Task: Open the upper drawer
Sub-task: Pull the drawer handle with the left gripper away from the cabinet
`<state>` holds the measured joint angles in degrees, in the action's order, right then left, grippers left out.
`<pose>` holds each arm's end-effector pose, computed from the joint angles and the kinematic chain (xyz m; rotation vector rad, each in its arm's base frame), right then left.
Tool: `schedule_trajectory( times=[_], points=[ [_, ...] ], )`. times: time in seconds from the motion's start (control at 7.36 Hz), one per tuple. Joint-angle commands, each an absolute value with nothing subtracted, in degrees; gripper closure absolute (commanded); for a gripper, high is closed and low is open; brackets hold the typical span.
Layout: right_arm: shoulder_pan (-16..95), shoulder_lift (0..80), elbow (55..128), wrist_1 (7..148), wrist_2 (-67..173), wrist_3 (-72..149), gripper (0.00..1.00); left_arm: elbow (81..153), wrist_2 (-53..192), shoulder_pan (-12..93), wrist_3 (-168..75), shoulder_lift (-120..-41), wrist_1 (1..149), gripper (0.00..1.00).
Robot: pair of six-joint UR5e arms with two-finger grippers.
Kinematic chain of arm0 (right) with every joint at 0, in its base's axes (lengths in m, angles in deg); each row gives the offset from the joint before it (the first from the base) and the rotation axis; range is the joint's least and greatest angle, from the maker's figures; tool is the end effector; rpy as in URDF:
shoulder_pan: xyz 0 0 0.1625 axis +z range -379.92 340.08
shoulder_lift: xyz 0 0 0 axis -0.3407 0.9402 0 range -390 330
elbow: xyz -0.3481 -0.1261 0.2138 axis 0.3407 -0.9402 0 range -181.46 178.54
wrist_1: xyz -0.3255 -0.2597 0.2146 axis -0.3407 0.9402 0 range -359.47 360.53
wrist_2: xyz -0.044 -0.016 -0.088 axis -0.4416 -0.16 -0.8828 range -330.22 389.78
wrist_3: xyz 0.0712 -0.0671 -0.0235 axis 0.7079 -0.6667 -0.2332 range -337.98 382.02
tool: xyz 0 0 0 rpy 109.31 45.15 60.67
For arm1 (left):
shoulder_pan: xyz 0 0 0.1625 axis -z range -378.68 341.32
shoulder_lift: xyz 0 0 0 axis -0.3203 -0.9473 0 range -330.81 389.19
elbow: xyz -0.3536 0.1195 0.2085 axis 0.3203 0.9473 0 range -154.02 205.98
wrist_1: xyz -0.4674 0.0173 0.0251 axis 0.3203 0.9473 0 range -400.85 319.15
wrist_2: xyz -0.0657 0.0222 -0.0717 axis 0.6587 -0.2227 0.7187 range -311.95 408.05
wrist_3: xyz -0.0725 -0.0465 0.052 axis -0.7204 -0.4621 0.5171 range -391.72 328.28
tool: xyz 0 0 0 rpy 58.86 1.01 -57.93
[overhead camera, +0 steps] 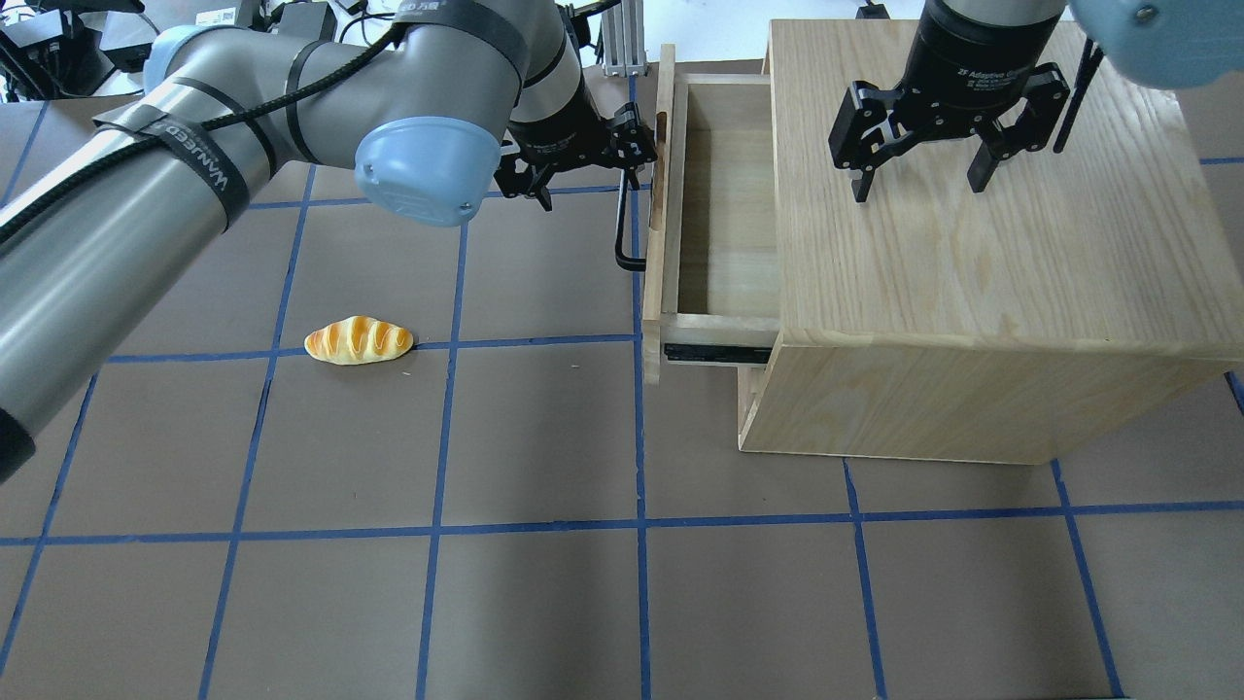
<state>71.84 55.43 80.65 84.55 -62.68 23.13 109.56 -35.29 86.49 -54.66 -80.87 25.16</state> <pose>0.1466 -0.5731 0.5097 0.0191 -3.0967 -0.0702 -0.3230 -0.6368 0.3779 0.1854 -2.9607 0.1978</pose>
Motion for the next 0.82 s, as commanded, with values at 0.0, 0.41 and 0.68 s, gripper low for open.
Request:
schedule_trajectory(
  times=[0.0, 0.41, 0.68],
  points=[
    [71.8, 55.4, 80.6, 84.6, -62.7, 23.2, 0.00, 109.5, -36.9, 86.0, -54.6, -80.7, 26.0, 0.00],
    [71.8, 55.4, 80.6, 84.6, -62.7, 23.2, 0.00, 109.3, -39.0, 85.7, -51.7, -80.1, 27.0, 0.00],
    [71.8, 55.4, 80.6, 84.6, -62.7, 23.1, 0.00, 109.0, -39.0, 84.5, -49.6, -80.1, 27.9, 0.00]
  ],
)
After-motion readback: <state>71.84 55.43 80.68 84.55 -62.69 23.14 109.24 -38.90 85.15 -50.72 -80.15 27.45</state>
